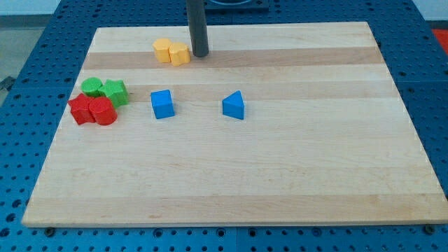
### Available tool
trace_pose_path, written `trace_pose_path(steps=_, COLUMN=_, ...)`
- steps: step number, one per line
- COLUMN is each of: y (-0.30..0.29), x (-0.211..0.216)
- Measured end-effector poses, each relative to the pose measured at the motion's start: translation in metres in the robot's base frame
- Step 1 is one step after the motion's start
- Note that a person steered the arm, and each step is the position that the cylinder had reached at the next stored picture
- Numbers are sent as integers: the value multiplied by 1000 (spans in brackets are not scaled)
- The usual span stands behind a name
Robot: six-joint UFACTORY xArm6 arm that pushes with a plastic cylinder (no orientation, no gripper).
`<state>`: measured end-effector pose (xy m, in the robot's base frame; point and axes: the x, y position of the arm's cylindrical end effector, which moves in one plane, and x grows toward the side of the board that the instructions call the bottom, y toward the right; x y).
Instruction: Move the yellow hexagon along with yellow heart vertically above the green blocks
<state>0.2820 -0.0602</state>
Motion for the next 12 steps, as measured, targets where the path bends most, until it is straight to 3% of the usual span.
trace_pose_path(steps=2, y=-1, x=23)
trace_pose_path(steps=4, y=-34, x=-6)
trace_pose_path(steps=7, y=-41, x=21)
trace_pose_path(steps=12, y=-118, x=10)
